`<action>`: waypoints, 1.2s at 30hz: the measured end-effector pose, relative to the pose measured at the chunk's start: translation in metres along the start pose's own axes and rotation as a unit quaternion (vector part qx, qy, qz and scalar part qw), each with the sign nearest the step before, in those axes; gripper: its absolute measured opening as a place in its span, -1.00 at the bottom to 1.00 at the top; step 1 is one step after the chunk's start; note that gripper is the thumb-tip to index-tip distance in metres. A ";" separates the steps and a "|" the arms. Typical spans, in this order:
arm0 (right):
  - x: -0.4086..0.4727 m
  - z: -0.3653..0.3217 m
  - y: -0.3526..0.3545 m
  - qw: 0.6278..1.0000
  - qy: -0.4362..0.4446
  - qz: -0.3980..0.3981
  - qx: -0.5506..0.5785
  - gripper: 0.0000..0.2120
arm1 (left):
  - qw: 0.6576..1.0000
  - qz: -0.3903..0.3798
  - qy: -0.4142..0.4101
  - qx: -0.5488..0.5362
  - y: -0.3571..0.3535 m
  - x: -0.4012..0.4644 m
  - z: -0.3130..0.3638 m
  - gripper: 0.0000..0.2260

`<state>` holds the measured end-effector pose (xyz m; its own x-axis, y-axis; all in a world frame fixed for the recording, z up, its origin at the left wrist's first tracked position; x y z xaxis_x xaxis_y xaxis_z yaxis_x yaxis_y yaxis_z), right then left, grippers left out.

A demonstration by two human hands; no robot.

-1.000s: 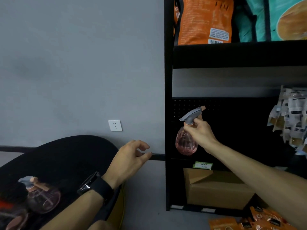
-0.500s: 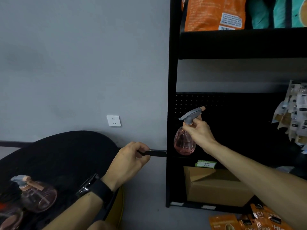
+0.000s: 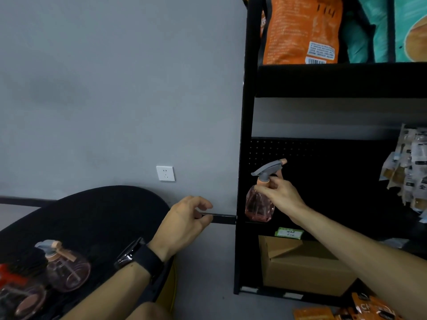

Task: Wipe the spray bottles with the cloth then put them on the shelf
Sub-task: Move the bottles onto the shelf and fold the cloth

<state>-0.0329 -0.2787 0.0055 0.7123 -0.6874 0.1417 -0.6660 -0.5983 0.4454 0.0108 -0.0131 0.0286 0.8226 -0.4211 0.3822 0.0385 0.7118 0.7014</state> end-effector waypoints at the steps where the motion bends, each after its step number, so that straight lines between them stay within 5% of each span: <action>1: -0.006 0.000 0.003 0.999 -0.005 0.035 -0.015 -0.63 | 1.000 0.002 0.000 -0.002 0.005 -0.001 0.001 -0.83; 3: -0.023 -0.005 0.009 0.993 0.003 0.113 -0.045 -0.57 | 1.000 0.014 0.004 -0.009 0.018 -0.003 0.004 -0.82; 6: -0.053 -0.022 0.011 0.987 0.069 0.139 -0.048 -0.75 | 0.999 0.027 0.013 -0.020 0.038 -0.009 0.007 -0.80; 13: -0.118 -0.090 -0.035 0.983 0.182 0.003 0.032 -0.86 | 0.996 0.076 0.049 -0.028 0.089 -0.041 -0.008 -0.78; 22: -0.188 -0.154 -0.150 0.960 0.212 -0.178 0.046 -0.78 | 0.973 0.170 0.154 0.024 0.182 -0.119 -0.089 -0.81; 36: -0.231 -0.194 -0.292 0.942 0.223 -0.252 0.004 -0.63 | 0.940 0.232 0.240 0.069 0.255 -0.179 -0.188 -0.80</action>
<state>0.0402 0.1343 0.0140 0.9591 -0.0754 0.2728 -0.2194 -0.8069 0.5484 -0.0204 0.3494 0.0261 0.8947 0.2431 0.3746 -0.4354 0.6618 0.6103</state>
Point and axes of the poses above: each hand's wrist, its own x-axis towards the middle knuckle, its own y-axis out of the back of the hand, z = x × y, the point moved 3 cm from there along x, towards the middle knuckle, and after that the axes turned 13 degrees about z, right-handed, at the moved point
